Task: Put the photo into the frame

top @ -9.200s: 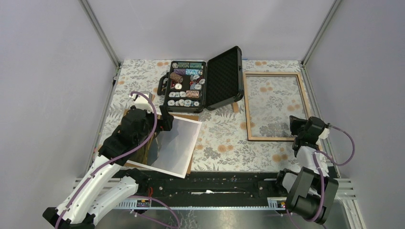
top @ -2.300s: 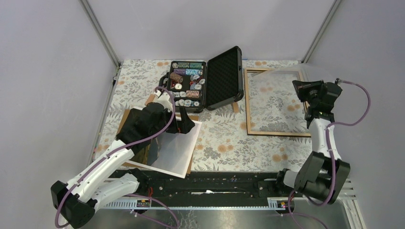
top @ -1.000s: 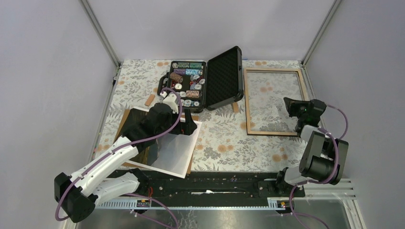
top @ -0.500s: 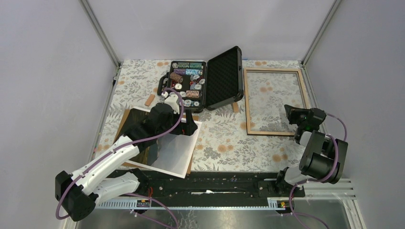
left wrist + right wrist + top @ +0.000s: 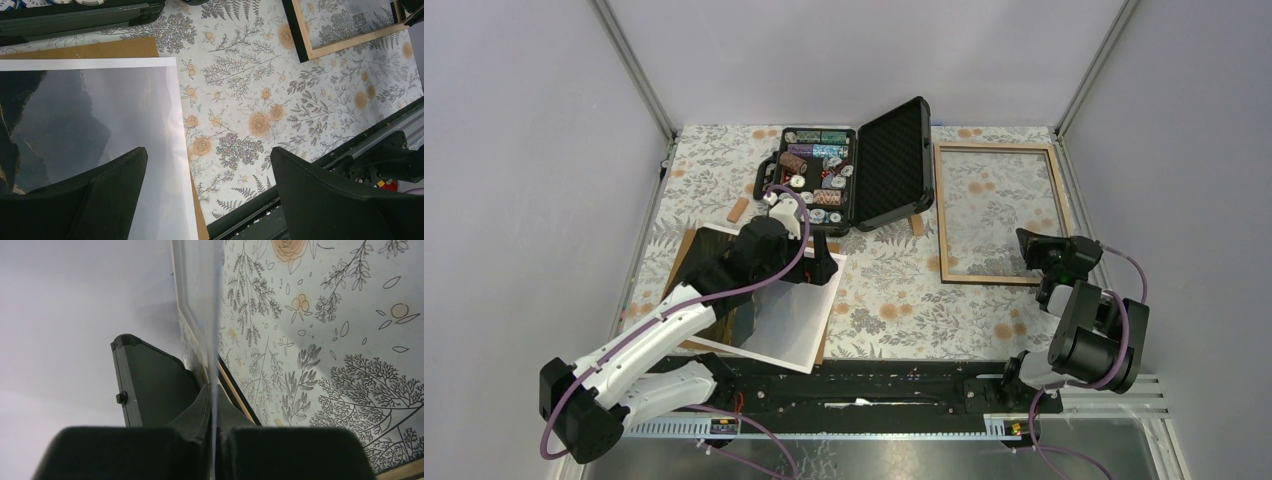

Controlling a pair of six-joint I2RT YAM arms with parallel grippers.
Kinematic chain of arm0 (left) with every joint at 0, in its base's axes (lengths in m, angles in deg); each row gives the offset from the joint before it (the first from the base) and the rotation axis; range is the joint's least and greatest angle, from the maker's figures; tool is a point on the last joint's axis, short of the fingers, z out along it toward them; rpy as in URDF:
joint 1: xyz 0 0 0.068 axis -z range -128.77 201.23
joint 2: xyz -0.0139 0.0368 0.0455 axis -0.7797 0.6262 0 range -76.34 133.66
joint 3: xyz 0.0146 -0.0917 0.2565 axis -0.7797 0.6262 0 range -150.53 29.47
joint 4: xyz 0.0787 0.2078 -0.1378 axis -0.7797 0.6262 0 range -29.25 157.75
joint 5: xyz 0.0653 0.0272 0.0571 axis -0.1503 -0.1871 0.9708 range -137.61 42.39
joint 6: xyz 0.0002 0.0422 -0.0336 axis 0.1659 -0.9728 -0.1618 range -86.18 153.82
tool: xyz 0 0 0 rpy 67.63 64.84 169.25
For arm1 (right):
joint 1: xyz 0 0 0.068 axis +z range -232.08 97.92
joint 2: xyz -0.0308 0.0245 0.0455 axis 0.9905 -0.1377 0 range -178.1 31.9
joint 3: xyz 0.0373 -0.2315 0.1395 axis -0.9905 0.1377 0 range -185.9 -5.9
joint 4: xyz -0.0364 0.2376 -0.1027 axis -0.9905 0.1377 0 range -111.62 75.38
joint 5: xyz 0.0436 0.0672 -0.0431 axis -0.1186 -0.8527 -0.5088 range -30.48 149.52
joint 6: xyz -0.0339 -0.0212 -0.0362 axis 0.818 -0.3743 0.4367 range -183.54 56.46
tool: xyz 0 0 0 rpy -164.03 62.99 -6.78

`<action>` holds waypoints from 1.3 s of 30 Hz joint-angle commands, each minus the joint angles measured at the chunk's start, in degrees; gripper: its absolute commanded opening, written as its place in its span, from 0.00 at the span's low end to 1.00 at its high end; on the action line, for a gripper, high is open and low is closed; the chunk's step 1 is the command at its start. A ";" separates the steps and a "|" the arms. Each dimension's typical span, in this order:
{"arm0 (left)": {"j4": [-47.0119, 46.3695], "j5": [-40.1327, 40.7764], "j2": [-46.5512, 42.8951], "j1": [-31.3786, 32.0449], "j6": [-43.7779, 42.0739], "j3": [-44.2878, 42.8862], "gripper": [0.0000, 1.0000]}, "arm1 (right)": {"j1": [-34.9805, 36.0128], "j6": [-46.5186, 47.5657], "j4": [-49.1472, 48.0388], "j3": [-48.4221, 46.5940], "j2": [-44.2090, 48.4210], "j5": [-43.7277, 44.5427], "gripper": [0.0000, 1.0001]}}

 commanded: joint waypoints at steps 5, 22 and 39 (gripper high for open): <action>-2.48 0.82 -0.68 0.40 -1.29 -2.33 0.99 | -0.38 2.09 -1.58 0.85 3.72 2.78 0.00; -2.39 0.82 -1.51 0.45 -1.30 -1.94 0.99 | -1.20 3.48 1.31 0.98 5.19 2.42 0.00; -2.43 0.47 -1.58 0.62 -1.30 -1.83 0.99 | -1.70 4.00 1.63 1.66 5.97 1.24 0.00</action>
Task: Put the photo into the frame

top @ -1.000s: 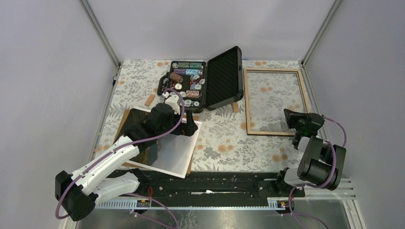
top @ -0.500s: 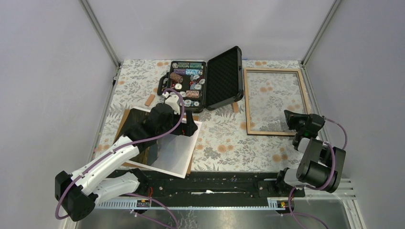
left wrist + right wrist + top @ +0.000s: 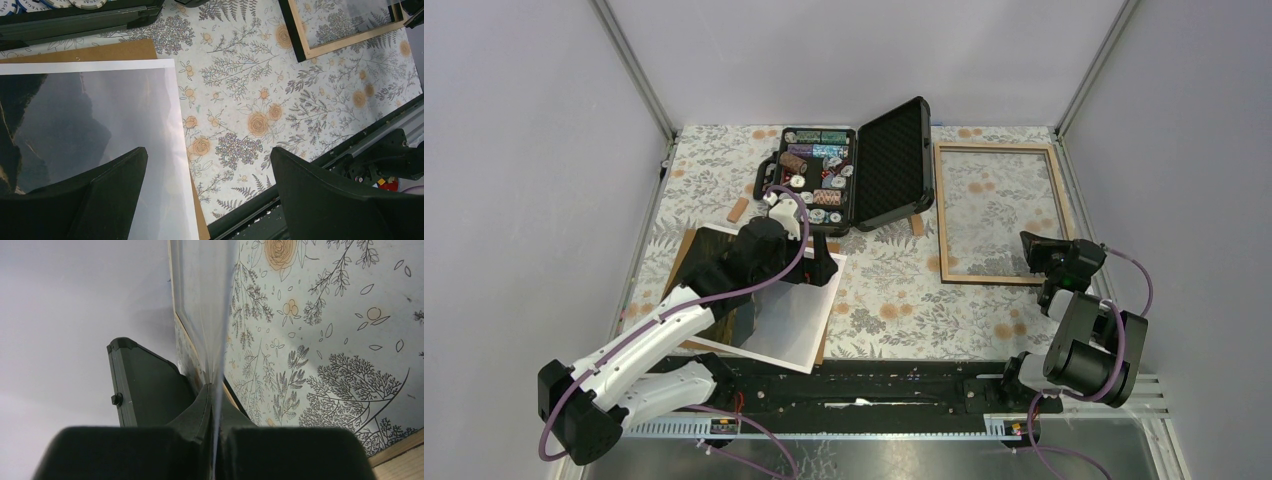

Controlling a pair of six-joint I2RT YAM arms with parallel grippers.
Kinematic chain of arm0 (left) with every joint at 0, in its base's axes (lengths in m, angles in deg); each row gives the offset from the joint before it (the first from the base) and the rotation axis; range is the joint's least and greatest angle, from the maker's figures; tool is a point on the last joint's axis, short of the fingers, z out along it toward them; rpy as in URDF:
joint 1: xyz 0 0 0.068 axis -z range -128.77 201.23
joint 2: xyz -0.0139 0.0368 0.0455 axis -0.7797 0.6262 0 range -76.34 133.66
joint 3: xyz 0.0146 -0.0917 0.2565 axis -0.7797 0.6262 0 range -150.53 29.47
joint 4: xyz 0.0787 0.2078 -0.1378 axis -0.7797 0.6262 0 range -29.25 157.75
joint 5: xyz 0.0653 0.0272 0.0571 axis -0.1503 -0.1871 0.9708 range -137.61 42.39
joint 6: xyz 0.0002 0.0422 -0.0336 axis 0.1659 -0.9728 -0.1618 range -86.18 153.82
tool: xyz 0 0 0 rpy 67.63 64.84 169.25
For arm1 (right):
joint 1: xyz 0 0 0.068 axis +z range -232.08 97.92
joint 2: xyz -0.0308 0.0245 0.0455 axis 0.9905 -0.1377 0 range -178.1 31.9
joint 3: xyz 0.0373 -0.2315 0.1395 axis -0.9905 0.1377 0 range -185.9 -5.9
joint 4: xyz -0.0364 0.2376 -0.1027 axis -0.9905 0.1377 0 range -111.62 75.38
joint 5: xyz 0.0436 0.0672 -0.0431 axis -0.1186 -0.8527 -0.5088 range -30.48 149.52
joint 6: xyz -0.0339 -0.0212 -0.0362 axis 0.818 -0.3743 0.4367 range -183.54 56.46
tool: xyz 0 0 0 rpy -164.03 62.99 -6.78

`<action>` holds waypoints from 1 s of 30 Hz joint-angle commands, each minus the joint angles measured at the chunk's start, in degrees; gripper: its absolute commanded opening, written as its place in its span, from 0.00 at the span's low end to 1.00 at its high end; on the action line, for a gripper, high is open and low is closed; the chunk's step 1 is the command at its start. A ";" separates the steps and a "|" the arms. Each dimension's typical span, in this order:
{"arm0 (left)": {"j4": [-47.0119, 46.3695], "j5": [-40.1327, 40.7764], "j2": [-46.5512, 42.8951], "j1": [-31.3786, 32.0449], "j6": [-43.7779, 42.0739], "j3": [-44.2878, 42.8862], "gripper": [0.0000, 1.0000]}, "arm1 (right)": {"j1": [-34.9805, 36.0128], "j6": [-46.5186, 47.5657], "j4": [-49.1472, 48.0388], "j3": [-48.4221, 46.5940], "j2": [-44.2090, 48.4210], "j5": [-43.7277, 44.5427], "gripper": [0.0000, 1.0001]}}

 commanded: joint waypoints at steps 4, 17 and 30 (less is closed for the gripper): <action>-2.40 0.58 -1.10 0.35 -0.64 -1.63 0.99 | -0.33 1.62 -1.38 0.43 1.22 -0.55 0.00; -2.47 0.58 -1.06 0.52 -0.57 -1.62 0.99 | -0.44 2.38 -0.68 0.74 1.73 -1.03 0.00; -2.44 0.67 -1.32 0.62 -0.63 -1.28 0.99 | -0.51 2.89 -0.46 1.15 1.91 -0.83 0.00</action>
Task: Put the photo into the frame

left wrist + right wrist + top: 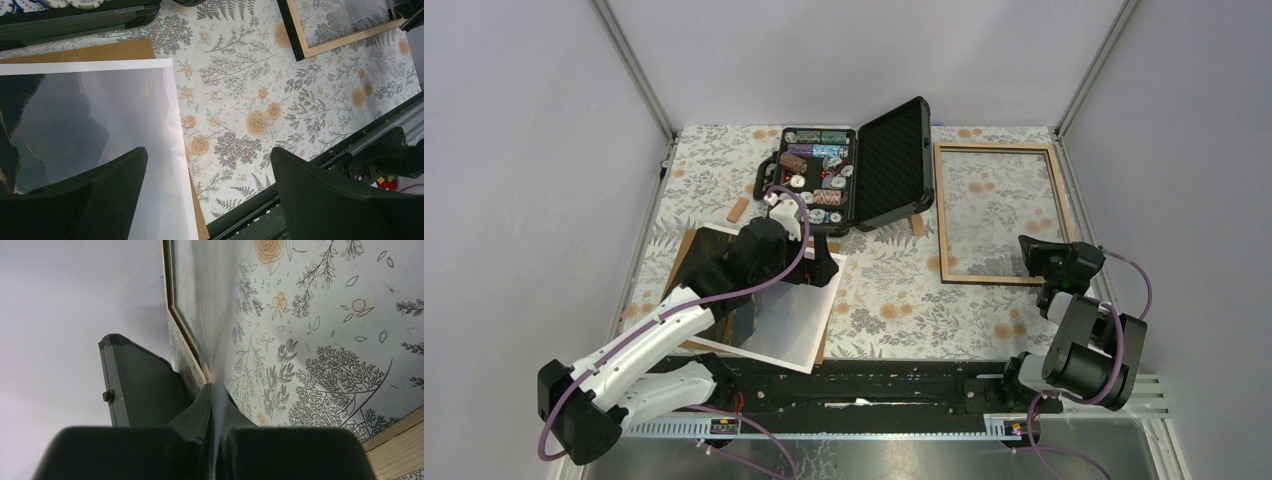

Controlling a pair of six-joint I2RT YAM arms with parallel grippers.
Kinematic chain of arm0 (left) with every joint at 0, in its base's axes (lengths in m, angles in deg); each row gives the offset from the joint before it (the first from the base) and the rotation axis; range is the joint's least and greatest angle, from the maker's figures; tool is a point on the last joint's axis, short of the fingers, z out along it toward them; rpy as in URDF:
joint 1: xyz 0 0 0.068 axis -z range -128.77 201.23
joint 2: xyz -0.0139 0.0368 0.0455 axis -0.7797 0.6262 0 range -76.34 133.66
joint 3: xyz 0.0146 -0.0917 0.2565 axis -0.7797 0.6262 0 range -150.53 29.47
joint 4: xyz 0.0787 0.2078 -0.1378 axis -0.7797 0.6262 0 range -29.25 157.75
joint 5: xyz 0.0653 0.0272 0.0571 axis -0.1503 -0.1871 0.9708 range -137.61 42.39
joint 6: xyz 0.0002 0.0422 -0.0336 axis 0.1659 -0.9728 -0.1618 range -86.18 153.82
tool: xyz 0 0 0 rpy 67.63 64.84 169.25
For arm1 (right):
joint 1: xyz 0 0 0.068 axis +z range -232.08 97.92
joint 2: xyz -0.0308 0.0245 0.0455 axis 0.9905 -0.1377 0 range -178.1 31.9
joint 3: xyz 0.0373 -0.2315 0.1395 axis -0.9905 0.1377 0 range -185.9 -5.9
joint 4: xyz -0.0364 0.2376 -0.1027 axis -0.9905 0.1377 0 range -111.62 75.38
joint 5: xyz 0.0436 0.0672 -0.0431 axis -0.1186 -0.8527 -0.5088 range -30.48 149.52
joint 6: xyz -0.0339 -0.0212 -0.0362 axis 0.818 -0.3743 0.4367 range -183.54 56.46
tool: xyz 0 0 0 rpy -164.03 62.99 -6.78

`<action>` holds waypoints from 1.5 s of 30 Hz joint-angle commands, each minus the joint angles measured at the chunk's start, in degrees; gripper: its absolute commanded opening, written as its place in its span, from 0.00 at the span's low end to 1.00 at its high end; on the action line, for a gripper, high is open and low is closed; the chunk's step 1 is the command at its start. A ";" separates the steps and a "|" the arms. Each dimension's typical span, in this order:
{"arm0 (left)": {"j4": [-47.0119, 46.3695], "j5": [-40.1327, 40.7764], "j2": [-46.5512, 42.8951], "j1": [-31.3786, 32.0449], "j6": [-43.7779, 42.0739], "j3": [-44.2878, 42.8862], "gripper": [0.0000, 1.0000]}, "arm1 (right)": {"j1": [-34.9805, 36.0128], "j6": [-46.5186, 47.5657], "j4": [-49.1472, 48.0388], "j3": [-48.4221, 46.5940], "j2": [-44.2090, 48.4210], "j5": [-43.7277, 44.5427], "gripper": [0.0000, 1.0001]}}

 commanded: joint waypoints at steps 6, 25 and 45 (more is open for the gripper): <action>-2.42 0.71 -0.91 0.25 -0.77 -1.58 0.99 | -0.42 0.27 -6.16 1.39 -2.64 -0.70 0.00; -2.43 0.95 -1.22 0.45 -0.68 -1.52 0.99 | -0.33 5.44 1.66 -2.79 -7.77 -1.10 0.46; -1.27 3.80 -6.27 0.44 -1.92 -1.44 0.99 | 8.81 17.94 65.87 -28.22 0.29 17.09 1.00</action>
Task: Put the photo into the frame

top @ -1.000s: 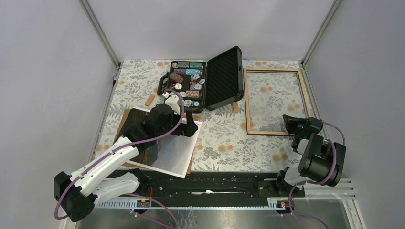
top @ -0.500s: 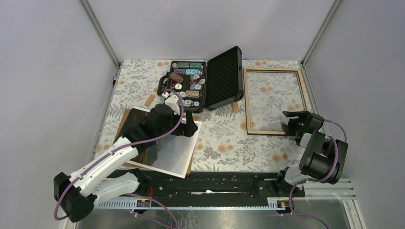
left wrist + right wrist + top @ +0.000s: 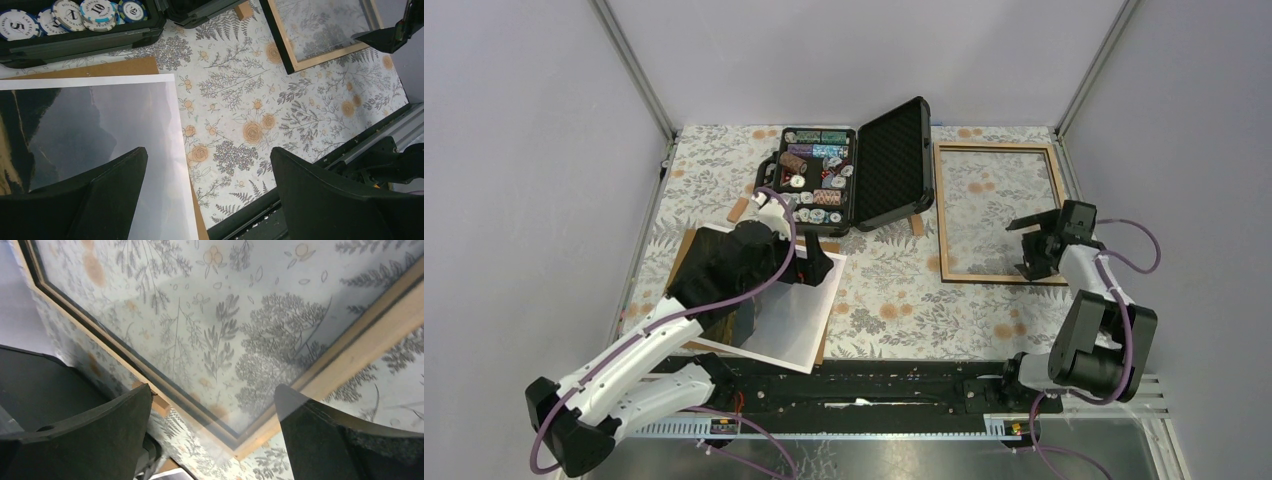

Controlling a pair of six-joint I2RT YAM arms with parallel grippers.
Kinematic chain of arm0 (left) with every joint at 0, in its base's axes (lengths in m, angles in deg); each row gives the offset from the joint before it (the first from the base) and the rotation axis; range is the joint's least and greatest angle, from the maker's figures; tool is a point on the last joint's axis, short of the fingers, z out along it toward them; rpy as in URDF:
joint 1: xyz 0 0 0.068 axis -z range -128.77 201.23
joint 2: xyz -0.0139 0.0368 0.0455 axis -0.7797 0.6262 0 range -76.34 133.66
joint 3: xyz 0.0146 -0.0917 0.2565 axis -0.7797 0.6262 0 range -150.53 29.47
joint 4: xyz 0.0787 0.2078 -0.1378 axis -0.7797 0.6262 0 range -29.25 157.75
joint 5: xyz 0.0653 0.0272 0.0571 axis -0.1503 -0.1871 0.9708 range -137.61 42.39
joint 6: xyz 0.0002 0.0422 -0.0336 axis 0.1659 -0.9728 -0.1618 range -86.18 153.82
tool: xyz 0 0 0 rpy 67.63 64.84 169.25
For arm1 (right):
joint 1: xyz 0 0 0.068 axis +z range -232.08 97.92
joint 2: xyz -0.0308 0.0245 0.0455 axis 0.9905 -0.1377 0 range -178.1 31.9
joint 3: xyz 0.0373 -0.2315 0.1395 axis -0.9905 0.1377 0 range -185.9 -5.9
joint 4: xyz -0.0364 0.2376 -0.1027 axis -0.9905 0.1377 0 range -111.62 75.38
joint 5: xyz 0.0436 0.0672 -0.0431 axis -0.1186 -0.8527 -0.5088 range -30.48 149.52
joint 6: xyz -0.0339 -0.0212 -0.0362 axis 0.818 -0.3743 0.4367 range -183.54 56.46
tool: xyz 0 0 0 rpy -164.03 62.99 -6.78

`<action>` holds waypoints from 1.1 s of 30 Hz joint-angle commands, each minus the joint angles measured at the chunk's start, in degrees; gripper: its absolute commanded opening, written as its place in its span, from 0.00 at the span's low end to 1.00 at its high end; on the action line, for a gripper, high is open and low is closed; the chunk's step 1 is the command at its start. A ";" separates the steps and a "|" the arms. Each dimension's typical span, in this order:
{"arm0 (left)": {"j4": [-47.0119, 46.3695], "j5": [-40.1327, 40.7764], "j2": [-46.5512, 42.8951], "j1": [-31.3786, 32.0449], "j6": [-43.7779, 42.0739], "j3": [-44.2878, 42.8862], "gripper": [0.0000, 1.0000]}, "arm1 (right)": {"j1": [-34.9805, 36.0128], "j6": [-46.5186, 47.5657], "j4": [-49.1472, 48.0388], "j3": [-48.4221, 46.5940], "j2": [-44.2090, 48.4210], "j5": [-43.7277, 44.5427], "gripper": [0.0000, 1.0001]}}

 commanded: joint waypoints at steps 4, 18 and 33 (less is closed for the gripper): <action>-1.04 3.58 -2.57 0.29 -2.33 -1.87 0.99 | 1.69 12.55 21.31 -3.69 5.75 12.69 1.00; 1.29 7.17 -0.12 0.24 4.55 -1.87 0.99 | 28.60 32.57 23.18 -15.84 17.04 2.45 1.00; 1.58 8.86 0.77 0.29 17.52 4.35 0.99 | 38.27 35.68 18.01 -12.38 24.48 -25.25 1.00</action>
